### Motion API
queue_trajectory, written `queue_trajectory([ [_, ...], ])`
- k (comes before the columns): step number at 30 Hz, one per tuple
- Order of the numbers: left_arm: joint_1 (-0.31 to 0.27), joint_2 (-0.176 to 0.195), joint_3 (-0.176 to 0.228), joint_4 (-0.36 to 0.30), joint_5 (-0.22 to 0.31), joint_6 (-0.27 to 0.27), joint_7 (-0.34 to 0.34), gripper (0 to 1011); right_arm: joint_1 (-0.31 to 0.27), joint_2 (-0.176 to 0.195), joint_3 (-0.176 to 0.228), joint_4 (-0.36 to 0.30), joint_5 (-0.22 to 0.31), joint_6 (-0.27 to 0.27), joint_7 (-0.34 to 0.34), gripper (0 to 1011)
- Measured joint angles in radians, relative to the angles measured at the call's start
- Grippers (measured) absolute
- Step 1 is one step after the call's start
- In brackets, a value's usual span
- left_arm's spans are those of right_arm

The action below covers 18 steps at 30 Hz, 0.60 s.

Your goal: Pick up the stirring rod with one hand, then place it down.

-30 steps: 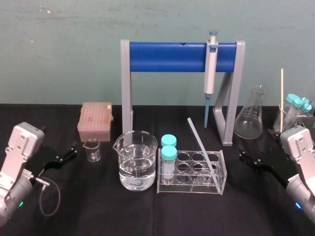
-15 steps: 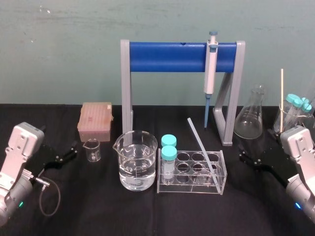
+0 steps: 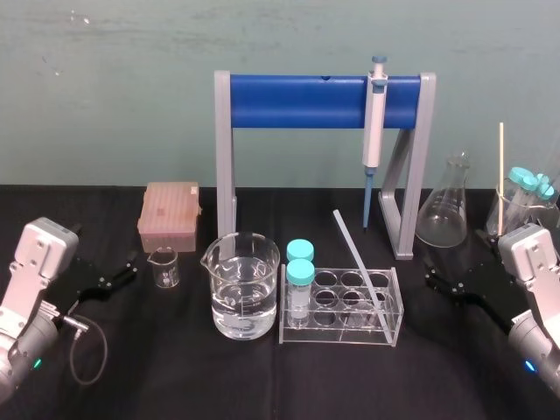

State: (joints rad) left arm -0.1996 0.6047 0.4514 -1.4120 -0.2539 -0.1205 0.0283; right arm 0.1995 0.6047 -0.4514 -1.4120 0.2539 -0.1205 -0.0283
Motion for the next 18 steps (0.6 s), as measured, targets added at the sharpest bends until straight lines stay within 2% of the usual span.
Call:
queue_trajectory([
  [18, 0.000, 0.000, 0.000, 0.000, 0.000, 0.000, 0.000, 1000, 0.000, 0.000, 0.000, 0.000, 0.000, 0.000, 0.000, 1000],
])
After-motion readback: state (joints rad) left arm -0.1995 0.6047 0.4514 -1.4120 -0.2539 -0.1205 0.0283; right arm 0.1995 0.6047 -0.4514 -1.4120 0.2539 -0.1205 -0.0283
